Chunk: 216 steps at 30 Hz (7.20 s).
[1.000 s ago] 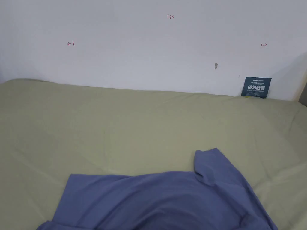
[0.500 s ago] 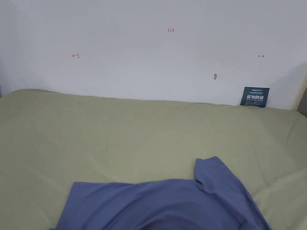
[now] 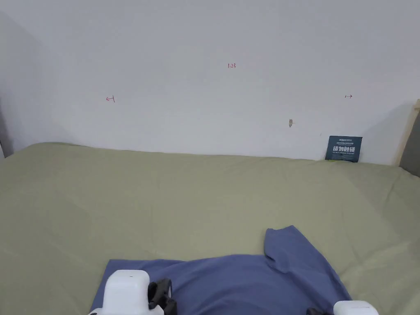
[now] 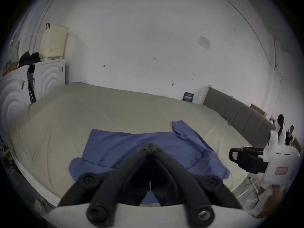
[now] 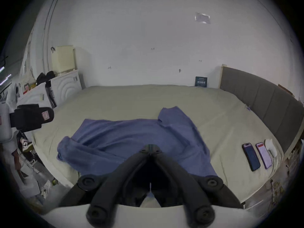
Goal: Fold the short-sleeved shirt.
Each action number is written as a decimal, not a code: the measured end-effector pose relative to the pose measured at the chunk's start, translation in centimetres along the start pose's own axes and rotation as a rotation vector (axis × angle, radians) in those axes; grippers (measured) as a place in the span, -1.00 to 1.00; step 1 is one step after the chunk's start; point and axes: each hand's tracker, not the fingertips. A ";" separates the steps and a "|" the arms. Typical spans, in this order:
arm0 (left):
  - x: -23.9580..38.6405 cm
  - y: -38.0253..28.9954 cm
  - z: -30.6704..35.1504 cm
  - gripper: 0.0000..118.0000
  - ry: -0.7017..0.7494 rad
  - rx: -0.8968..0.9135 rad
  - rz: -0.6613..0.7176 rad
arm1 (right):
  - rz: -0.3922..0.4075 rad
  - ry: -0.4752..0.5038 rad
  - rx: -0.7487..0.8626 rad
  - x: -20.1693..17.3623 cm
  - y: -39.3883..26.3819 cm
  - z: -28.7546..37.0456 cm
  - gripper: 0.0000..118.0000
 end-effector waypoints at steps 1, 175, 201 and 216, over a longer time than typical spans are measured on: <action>-0.6 0.4 -0.4 -1.00 0.011 0.003 0.002 | 0.010 -0.002 -0.004 -0.2 -0.4 0.1 -1.00; -27.2 -10.3 -8.5 0.61 -0.315 -0.466 0.960 | -0.143 -0.056 -0.127 3.5 0.0 0.8 -0.99; -4.6 -0.8 -10.4 -0.76 -0.402 -0.514 0.223 | -0.185 0.003 -0.143 4.1 -1.3 2.0 -0.99; -4.4 -4.7 -13.8 0.02 -0.521 -0.476 0.506 | -0.195 -0.001 -0.150 5.2 -2.2 2.0 -0.99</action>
